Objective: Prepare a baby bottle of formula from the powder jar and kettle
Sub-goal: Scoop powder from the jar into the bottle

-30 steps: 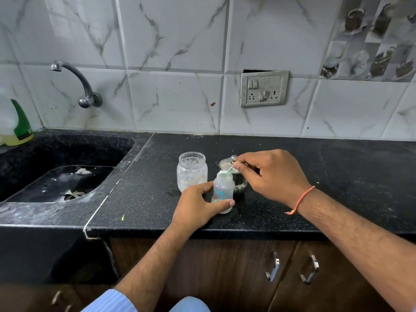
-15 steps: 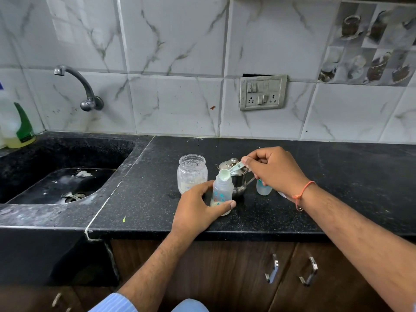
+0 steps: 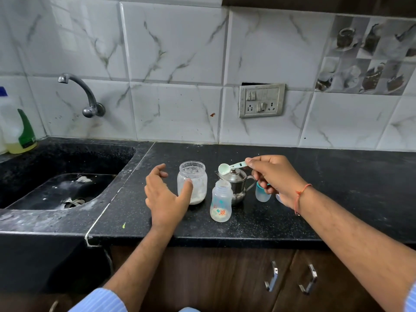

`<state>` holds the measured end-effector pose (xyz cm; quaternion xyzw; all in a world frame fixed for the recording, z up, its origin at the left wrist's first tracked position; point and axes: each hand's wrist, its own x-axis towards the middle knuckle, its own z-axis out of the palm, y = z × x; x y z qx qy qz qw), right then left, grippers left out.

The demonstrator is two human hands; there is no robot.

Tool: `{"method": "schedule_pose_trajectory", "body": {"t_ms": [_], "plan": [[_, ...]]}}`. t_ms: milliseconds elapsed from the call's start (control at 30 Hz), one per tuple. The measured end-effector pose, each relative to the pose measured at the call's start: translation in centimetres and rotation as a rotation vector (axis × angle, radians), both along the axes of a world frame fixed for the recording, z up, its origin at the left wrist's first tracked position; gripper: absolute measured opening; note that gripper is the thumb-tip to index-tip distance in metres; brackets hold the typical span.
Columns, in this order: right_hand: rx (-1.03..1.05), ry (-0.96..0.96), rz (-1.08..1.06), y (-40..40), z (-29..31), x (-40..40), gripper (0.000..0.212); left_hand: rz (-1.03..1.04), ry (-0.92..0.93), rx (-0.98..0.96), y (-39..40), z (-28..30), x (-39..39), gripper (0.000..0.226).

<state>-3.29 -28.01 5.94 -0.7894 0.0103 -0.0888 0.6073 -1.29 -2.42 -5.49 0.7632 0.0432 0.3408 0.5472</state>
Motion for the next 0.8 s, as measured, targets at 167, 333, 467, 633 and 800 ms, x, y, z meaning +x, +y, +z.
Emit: {"method": "schedule_pose_trajectory", "body": {"t_ms": [167,333,467,633,800], "plan": [[-0.012,-0.001,0.009,1.8,1.4,1.4,0.018,-0.243,0.276,0.191,1.4,0.4,2.0,0.132],[-0.085,-0.005,0.046,4.4,1.9,3.7,0.018,-0.272,0.294,0.207,1.6,0.2,2.6,0.108],[-0.326,-0.105,0.073,6.4,1.6,5.6,0.024,-0.288,0.232,0.229,1.6,0.1,2.0,0.101],[-0.770,-0.222,0.099,8.6,1.5,6.3,0.026,-0.309,0.169,0.200,1.6,-0.2,2.3,0.094],[-0.826,-0.241,0.145,9.3,1.1,6.4,0.023,-0.291,0.133,0.187,1.6,-0.3,2.2,0.090]]}}
